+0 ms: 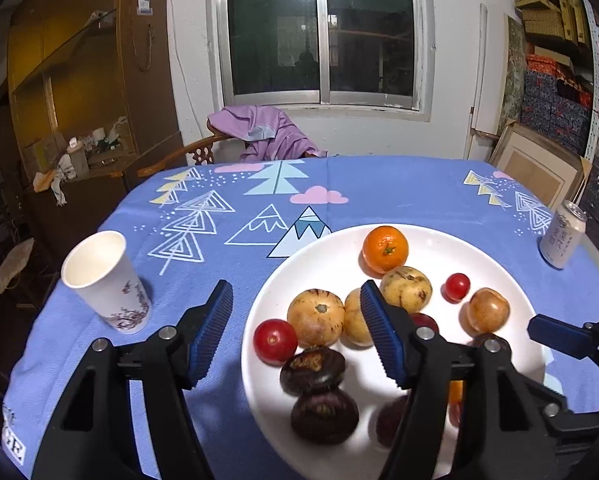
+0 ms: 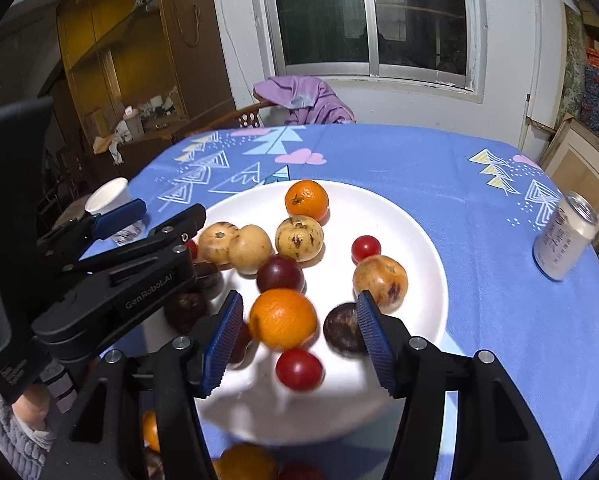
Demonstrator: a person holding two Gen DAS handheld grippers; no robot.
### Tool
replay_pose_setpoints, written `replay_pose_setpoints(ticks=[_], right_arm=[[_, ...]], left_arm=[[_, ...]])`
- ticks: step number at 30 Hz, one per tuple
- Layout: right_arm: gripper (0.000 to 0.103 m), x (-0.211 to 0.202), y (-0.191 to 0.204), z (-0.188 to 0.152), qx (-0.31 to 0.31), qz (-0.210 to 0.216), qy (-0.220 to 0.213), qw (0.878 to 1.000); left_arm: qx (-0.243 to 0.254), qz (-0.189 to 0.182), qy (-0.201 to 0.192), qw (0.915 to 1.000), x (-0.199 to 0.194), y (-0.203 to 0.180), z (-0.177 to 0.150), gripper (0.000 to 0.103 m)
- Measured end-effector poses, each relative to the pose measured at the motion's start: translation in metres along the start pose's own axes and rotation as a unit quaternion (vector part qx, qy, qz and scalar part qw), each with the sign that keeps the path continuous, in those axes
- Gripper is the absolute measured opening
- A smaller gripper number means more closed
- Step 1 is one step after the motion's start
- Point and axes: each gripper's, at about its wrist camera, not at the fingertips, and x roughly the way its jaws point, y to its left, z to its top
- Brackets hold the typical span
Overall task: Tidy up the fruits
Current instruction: 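Move both open grippers back toward the remaining loose fruits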
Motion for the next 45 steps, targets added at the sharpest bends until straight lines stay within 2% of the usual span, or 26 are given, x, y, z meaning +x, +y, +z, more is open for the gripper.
replay_pose_setpoints(ticks=[2, 4, 8, 13, 17, 21, 24, 27, 30, 34, 36, 39, 42, 45], right_arm=[[0.061, -0.014, -0.003, -0.006, 0.009, 0.007, -0.008, 1.0], [0.064, -0.027, -0.005, -0.013, 0.02, 0.011, -0.019, 1.0], [0.065, -0.055, -0.011, -0.03, 0.039, 0.019, -0.043, 0.998], [0.07, -0.079, -0.021, -0.061, 0.063, 0.027, -0.062, 0.996], [0.07, -0.093, -0.037, -0.089, 0.098, 0.032, -0.067, 0.992], [0.076, -0.112, -0.054, -0.118, 0.138, 0.037, -0.081, 0.986], [0.081, -0.126, -0.064, -0.136, 0.159, 0.037, -0.096, 0.982], [0.083, -0.137, -0.077, -0.151, 0.187, 0.046, -0.111, 0.975], [0.084, -0.142, -0.09, -0.157, 0.216, 0.05, -0.122, 0.967], [0.084, -0.138, -0.093, -0.158, 0.225, 0.054, -0.115, 0.966], [0.084, -0.137, -0.09, -0.157, 0.217, 0.053, -0.114, 0.968], [0.084, -0.137, -0.085, -0.157, 0.205, 0.05, -0.11, 0.971], [0.084, -0.132, -0.083, -0.157, 0.199, 0.043, -0.1, 0.974], [0.084, -0.123, -0.075, -0.156, 0.176, 0.027, -0.078, 0.981]], left_arm=[[0.006, 0.001, -0.009, 0.9999, -0.016, -0.002, -0.005, 0.066], [0.011, 0.007, -0.019, 0.9997, -0.031, -0.003, -0.013, 0.072], [0.023, 0.014, -0.03, 0.9992, -0.059, -0.002, -0.029, 0.073], [0.012, 0.016, -0.032, 0.9993, -0.085, 0.007, -0.051, 0.077], [0.005, 0.006, -0.02, 0.9998, -0.099, 0.015, -0.07, 0.078], [-0.018, -0.001, 0.003, 0.9998, -0.116, 0.037, -0.098, 0.089], [-0.025, -0.014, 0.021, 0.9994, -0.129, 0.048, -0.123, 0.089], [0.001, -0.026, 0.036, 0.999, -0.141, 0.044, -0.143, 0.089], [0.041, -0.046, 0.01, 0.9981, -0.158, 0.027, -0.152, 0.09], [0.113, -0.038, 0.003, 0.9928, -0.158, -0.004, -0.161, 0.09], [0.126, -0.049, 0.009, 0.9908, -0.155, -0.013, -0.161, 0.09], [0.124, -0.062, 0.023, 0.9901, -0.143, -0.021, -0.155, 0.09], [0.11, -0.082, 0.059, 0.9888, -0.124, -0.023, -0.152, 0.089], [0.088, -0.105, 0.097, 0.9857, -0.107, -0.019, -0.15, 0.072]])
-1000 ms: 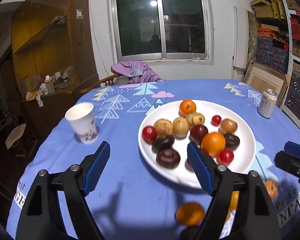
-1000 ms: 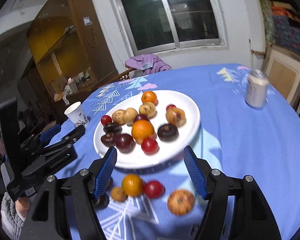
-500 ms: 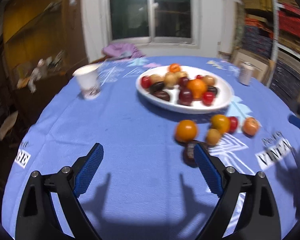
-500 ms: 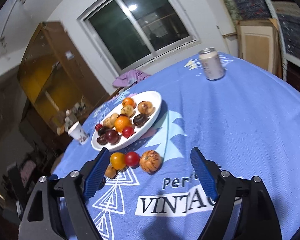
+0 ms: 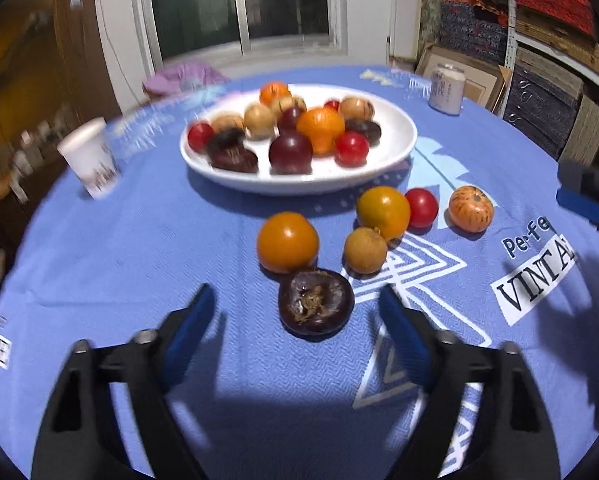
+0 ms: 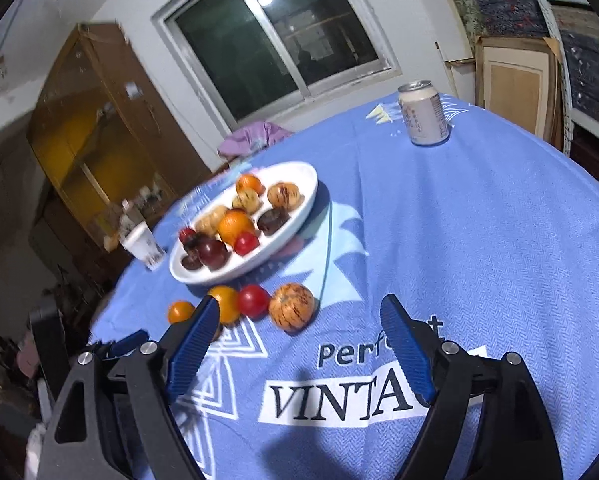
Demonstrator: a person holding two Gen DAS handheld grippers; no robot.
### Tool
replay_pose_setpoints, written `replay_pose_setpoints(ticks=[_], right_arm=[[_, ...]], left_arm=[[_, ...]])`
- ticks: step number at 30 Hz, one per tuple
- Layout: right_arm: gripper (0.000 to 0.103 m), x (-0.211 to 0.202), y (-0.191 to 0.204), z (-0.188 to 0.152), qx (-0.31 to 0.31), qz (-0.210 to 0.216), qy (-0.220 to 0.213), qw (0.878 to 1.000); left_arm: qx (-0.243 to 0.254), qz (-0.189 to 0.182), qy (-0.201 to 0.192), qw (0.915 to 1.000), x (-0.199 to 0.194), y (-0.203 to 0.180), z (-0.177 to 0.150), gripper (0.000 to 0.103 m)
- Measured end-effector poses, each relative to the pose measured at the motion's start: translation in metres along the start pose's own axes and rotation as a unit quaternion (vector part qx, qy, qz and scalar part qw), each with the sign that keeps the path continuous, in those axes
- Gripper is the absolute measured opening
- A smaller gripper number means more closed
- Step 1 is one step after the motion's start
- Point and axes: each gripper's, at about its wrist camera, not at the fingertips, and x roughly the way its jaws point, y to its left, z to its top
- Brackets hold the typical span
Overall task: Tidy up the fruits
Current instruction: 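Move both open grippers back toward the remaining loose fruits, then grasp a dark mangosteen with the left gripper while the right grasps the striped tan fruit, then carry the mangosteen and striped fruit onto the white plate and release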
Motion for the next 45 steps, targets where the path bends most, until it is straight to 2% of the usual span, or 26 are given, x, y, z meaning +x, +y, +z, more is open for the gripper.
replay_pose_setpoints(ticks=[4, 9, 14, 17, 21, 26, 27, 32, 36, 43, 45], right_arm=[[0.084, 0.012, 0.018, -0.007, -0.056, -0.024, 0.022, 0.998], [0.084, 0.029, 0.037, -0.014, -0.108, -0.043, 0.047, 0.992], [0.08, 0.044, 0.044, -0.01, -0.127, -0.058, 0.061, 0.988], [0.074, 0.055, 0.048, -0.007, -0.137, -0.072, 0.068, 0.986], [0.057, 0.07, 0.051, -0.006, -0.148, -0.08, 0.089, 0.982], [0.043, 0.072, 0.048, -0.005, -0.141, -0.088, 0.093, 0.982], [0.039, 0.073, 0.045, -0.004, -0.137, -0.089, 0.094, 0.982], [0.038, 0.074, 0.043, -0.003, -0.13, -0.083, 0.095, 0.983], [0.038, 0.071, 0.04, -0.002, -0.124, -0.078, 0.088, 0.985], [0.038, 0.046, 0.037, 0.006, -0.099, -0.047, 0.054, 0.992], [0.038, 0.037, 0.038, 0.01, -0.094, -0.035, 0.042, 0.994]], left_arm=[[-0.024, -0.016, 0.02, 0.9994, 0.012, 0.007, 0.002, 0.068], [-0.009, -0.019, 0.025, 0.9995, 0.017, 0.002, 0.004, 0.068], [-0.008, -0.025, 0.035, 0.999, 0.022, 0.0, 0.007, 0.057], [-0.008, -0.024, 0.034, 0.9991, 0.022, 0.001, 0.007, 0.051], [0.0, -0.029, 0.03, 0.9991, 0.02, -0.001, 0.007, 0.042], [-0.003, -0.024, 0.027, 0.9993, 0.019, -0.001, 0.007, 0.042], [-0.004, -0.022, 0.025, 0.9994, 0.018, -0.001, 0.007, 0.042], [0.0, -0.009, 0.008, 0.9999, 0.011, -0.003, 0.006, 0.042], [0.007, 0.011, -0.022, 0.9997, -0.001, -0.007, 0.006, 0.042], [0.021, 0.049, -0.079, 0.9955, -0.023, -0.012, 0.008, 0.042], [0.014, 0.049, -0.09, 0.9947, -0.03, -0.009, 0.012, 0.042]])
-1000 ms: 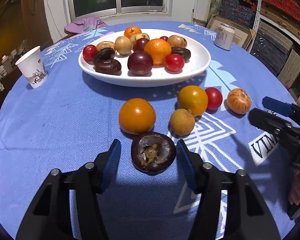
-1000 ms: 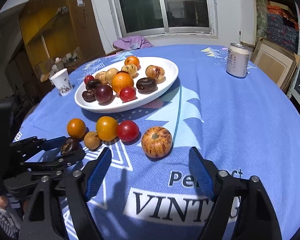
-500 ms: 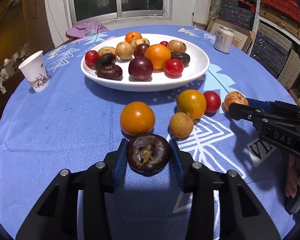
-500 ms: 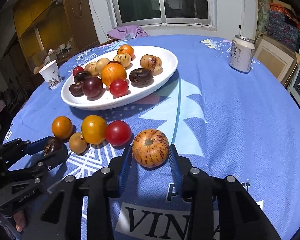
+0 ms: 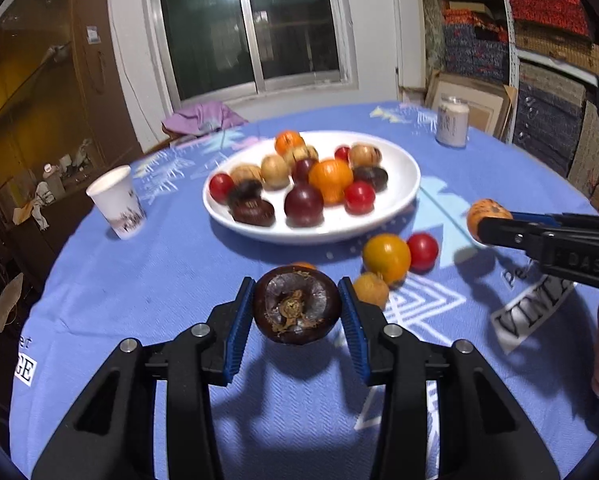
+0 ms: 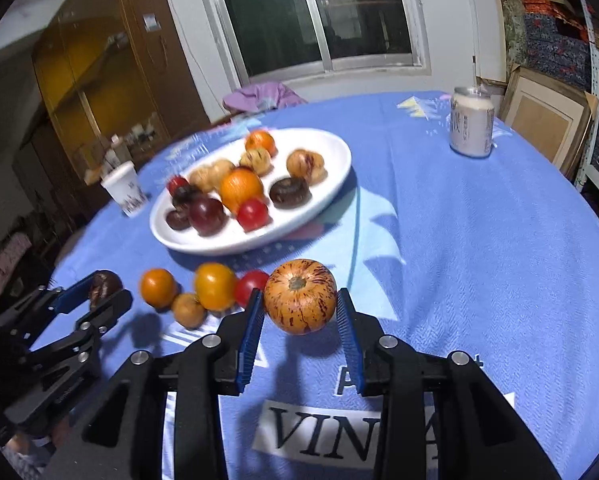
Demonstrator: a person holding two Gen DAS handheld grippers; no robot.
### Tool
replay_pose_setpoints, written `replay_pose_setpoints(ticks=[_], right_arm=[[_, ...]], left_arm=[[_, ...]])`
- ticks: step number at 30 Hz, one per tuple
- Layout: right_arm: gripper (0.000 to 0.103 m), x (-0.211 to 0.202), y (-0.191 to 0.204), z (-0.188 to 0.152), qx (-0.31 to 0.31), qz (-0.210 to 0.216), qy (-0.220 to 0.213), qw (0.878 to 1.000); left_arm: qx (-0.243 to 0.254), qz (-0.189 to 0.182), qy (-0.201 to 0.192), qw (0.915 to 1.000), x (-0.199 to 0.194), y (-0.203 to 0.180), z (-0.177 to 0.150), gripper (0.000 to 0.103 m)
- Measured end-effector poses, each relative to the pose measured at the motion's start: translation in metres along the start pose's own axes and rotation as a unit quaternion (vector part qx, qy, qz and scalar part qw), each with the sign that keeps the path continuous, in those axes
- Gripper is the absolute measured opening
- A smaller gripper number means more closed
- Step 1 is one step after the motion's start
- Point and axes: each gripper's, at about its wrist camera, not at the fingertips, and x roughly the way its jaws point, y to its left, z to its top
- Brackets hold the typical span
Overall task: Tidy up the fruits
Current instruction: 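Carry the mangosteen and striped fruit onto the white plate and release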
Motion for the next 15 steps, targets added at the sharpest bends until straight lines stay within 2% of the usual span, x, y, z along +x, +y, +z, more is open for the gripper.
replay_pose_setpoints(ticks=[3, 9, 15], right_arm=[[0.038, -0.012, 0.006, 0.015, -0.008, 0.009, -0.014, 1.0], [0.038, -0.021, 0.025, 0.077, -0.034, 0.006, -0.049, 0.998], [0.038, 0.018, 0.032, 0.133, -0.024, 0.012, -0.056, 0.998]], left_arm=[[-0.002, 0.005, -0.012, 0.9999, -0.004, 0.006, 0.013, 0.042], [-0.012, 0.024, -0.032, 0.9991, 0.01, 0.022, 0.067, 0.042], [-0.046, 0.024, -0.026, 0.9983, 0.053, 0.037, 0.11, 0.042]])
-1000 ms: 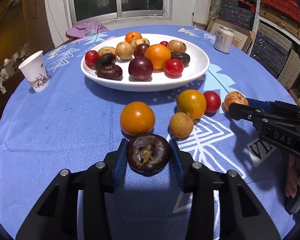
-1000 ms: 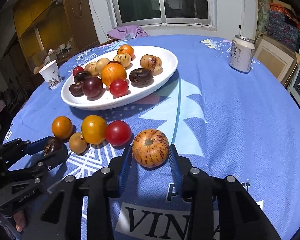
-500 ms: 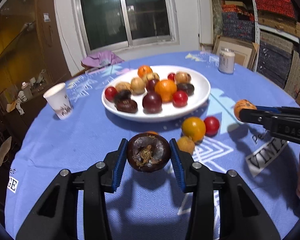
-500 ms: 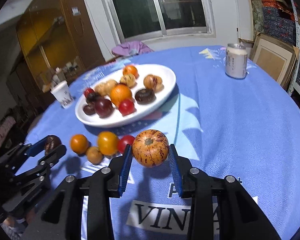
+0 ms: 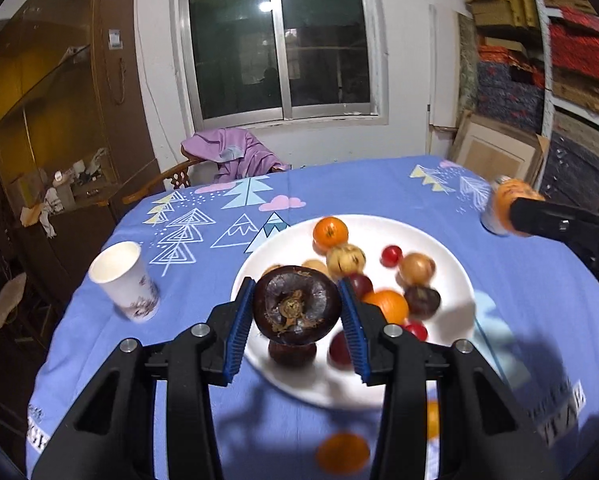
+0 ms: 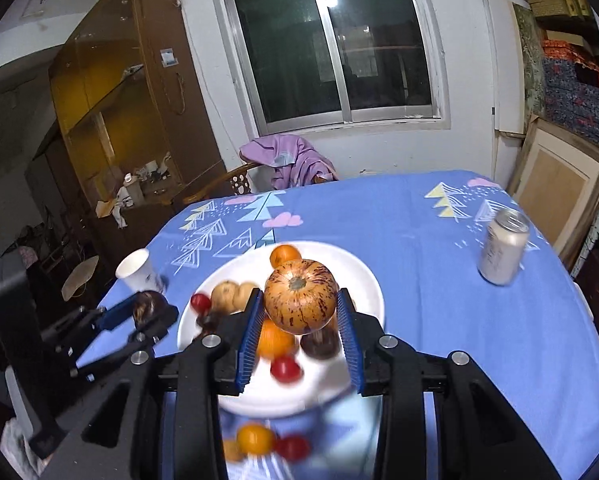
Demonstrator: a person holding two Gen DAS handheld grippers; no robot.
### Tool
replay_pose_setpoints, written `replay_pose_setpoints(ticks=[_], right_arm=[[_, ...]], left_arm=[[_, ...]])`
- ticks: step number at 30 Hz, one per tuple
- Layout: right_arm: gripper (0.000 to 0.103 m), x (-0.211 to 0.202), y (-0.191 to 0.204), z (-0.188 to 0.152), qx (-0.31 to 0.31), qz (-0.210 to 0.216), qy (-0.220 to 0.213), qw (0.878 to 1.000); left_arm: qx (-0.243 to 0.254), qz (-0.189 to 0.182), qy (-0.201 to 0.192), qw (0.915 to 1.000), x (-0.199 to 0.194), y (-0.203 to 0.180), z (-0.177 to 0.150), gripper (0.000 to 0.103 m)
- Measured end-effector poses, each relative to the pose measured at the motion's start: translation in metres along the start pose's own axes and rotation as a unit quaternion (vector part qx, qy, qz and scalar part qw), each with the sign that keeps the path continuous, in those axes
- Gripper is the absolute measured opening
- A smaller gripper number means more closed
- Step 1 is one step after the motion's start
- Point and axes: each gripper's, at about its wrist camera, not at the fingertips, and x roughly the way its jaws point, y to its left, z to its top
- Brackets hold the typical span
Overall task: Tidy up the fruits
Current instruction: 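Carry the mangosteen and striped fruit onto the white plate and release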
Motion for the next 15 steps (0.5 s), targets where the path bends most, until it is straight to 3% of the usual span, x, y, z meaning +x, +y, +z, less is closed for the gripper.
replay_pose_setpoints(ticks=[7, 15], right_arm=[[0.038, 0.09, 0.0, 0.007, 0.002, -0.002, 0.059, 0.998], [0.038, 0.12, 0.001, -0.005, -0.01, -0.016, 0.083, 0.996]], left_arm=[[-0.016, 0.002, 0.036, 0.9992, 0.065, 0.0, 0.007, 0.041], [-0.002, -0.002, 0.067, 0.9978, 0.1, -0.006, -0.009, 0.042]])
